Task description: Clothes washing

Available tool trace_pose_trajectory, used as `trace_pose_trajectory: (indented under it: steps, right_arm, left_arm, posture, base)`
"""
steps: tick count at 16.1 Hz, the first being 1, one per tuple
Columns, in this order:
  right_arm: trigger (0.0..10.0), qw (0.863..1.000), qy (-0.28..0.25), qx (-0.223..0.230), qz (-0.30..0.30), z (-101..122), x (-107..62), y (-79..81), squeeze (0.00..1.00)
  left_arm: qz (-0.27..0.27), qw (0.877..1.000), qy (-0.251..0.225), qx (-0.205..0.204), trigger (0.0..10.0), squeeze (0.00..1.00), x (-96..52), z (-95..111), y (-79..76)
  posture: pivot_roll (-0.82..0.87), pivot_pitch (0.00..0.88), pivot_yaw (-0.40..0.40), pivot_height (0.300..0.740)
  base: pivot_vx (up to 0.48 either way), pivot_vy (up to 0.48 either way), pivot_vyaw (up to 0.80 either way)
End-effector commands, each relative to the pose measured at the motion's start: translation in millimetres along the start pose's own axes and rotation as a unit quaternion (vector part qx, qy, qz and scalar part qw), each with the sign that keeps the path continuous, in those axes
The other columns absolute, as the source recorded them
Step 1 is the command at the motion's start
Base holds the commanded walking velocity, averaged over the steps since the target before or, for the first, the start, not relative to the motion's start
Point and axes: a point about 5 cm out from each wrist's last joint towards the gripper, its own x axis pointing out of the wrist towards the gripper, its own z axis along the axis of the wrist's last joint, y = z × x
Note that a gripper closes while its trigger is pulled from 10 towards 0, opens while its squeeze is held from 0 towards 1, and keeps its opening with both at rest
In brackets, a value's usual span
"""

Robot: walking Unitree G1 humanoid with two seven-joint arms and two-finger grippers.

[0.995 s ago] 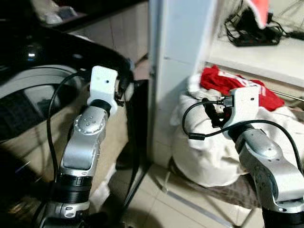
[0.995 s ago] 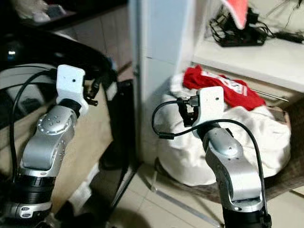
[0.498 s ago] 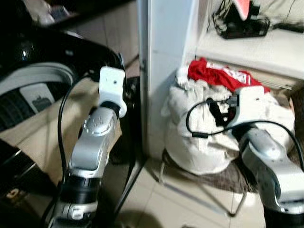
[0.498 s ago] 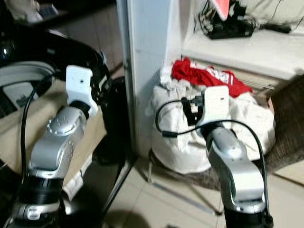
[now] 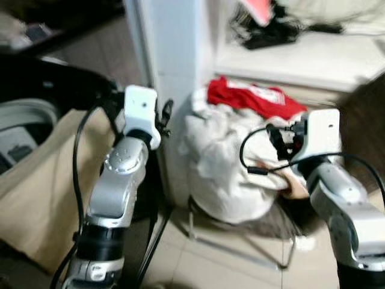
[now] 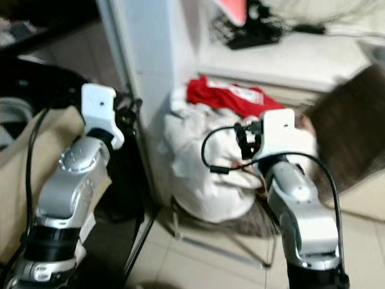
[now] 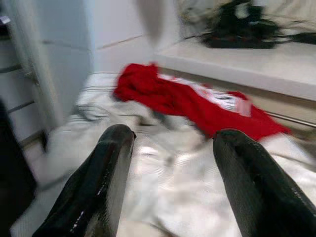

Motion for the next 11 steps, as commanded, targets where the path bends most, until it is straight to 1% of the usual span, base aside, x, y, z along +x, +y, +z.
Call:
trace_pose_trajectory:
  steps: [1,3,4,5,8,11]
  right_arm:
    - [10.0,1.0,-0.008,-0.004,0.007,5,0.6,2.3,0.0]
    - [10.0,0.999,-0.009,-0.029,0.029,6,1.1,4.7,0.0]
    - [10.0,0.998,-0.01,-0.046,0.051,8,0.7,9.4,0.0]
    - [10.0,0.997,-0.012,-0.052,0.058,8,0.7,11.5,0.0]
    - [10.0,0.996,-0.017,-0.051,0.072,8,0.4,15.5,0.0]
    - [10.0,0.994,-0.027,-0.051,0.089,8,-2.2,19.2,0.0]
  left_arm:
    - [0.015,1.0,-0.003,0.005,10.0,0.0,0.1,2,5.4]
    - [0.027,1.0,-0.004,0.009,10.0,0.0,-0.9,2,8.2]
    - [0.037,0.999,-0.008,0.011,10.0,0.0,-1.6,3,11.1]
    - [0.043,0.999,-0.011,0.012,10.0,0.0,-2.3,4,13.4]
    - [0.053,0.998,-0.014,0.018,10.0,0.0,-4.8,6,18.6]
    - [0.057,0.998,-0.012,0.02,10.0,0.0,-6.1,6,19.8]
  posture:
    - [-0.12,0.0,0.006,0.74]
    - [-0.11,0.0,0.002,0.74]
    - [-0.11,0.0,-0.002,0.74]
    - [-0.11,0.0,-0.005,0.74]
    - [-0.1,0.0,-0.01,0.74]
    - [-0.1,0.0,-0.007,0.74]
  base:
    - [0.326,0.0,0.0]
    - [0.324,0.0,0.0]
    - [0.319,0.0,0.8]
    - [0.326,0.0,0.8]
    - [0.325,0.0,0.8]
    - [0.325,0.0,0.0]
